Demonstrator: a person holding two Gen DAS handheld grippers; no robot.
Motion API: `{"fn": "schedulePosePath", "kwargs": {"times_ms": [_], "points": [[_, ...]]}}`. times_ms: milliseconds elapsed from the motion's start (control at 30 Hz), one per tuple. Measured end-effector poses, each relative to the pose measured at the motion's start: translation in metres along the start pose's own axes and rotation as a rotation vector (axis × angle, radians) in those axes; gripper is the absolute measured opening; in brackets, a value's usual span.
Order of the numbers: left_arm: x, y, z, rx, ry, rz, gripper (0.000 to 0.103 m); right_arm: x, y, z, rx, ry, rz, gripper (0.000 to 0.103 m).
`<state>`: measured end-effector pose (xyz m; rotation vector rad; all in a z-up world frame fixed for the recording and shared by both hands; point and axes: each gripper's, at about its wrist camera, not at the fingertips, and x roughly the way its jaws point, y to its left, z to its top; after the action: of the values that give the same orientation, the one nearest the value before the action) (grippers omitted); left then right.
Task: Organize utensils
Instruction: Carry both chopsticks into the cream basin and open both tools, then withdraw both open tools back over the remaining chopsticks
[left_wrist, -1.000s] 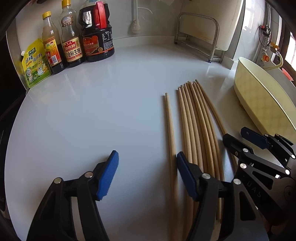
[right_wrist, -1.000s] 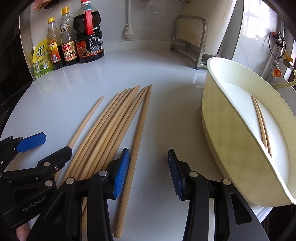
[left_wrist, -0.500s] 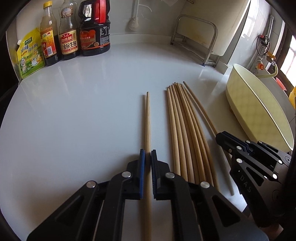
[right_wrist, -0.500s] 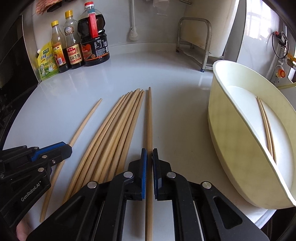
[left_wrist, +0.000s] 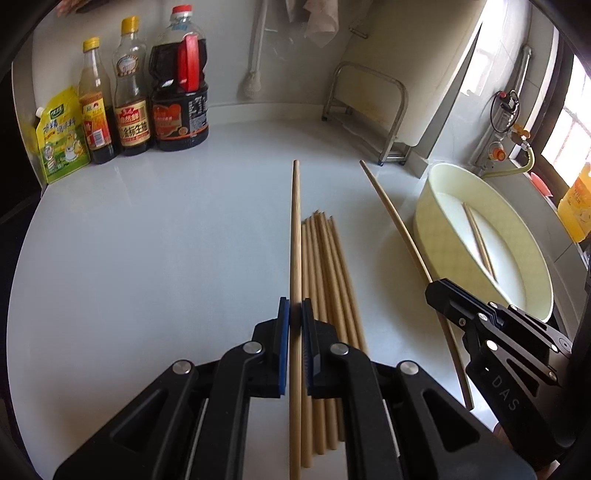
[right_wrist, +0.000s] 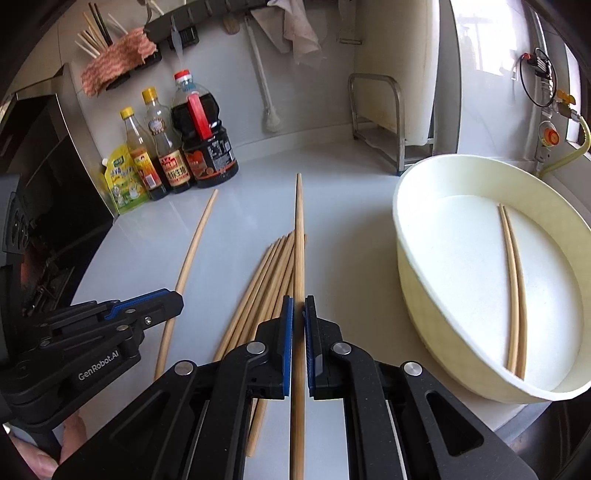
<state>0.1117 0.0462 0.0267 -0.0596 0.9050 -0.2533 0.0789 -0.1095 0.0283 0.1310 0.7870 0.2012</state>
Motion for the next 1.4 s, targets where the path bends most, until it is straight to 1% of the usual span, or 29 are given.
{"fn": "schedulePosePath", "kwargs": {"times_ms": [133,267,367,500,567,700,767,967,1067,1133,1267,1400], "points": [[-0.009,-0.036,0.024,0.052,-0.04,-0.044,0.007,-0.026,-0.024,0.016,0.05,-0.061,-0.021,0.006],[-0.01,-0.072,0.048,0.093,-0.067,-0.11,0.007,-0.045,-0.073,0.029,0.15,-0.103,-0.067,0.006],[0.0,-0.101,0.064,0.12,-0.053,-0.166,0.007,-0.054,-0.113,0.031,0.221,-0.12,-0.131,0.006],[0.021,-0.142,0.08,0.166,-0.03,-0.209,0.007,-0.058,-0.155,0.03,0.299,-0.123,-0.172,0.006],[0.031,-0.161,0.088,0.185,-0.02,-0.225,0.007,-0.056,-0.17,0.03,0.322,-0.121,-0.199,0.006],[0.047,-0.193,0.1,0.223,-0.008,-0.25,0.007,-0.049,-0.189,0.029,0.356,-0.104,-0.208,0.006],[0.059,-0.204,0.103,0.233,0.018,-0.258,0.007,-0.046,-0.194,0.029,0.358,-0.094,-0.217,0.006],[0.091,-0.216,0.095,0.249,0.084,-0.23,0.008,-0.034,-0.204,0.025,0.374,-0.055,-0.223,0.006],[0.096,-0.214,0.092,0.238,0.099,-0.232,0.008,-0.034,-0.204,0.026,0.364,-0.055,-0.23,0.008],[0.094,-0.209,0.092,0.229,0.094,-0.232,0.008,-0.036,-0.202,0.026,0.358,-0.062,-0.236,0.009],[0.085,-0.199,0.095,0.211,0.065,-0.22,0.023,-0.038,-0.198,0.027,0.349,-0.069,-0.241,0.009],[0.076,-0.188,0.096,0.196,0.047,-0.204,0.027,-0.041,-0.196,0.028,0.352,-0.074,-0.233,0.009]]}}
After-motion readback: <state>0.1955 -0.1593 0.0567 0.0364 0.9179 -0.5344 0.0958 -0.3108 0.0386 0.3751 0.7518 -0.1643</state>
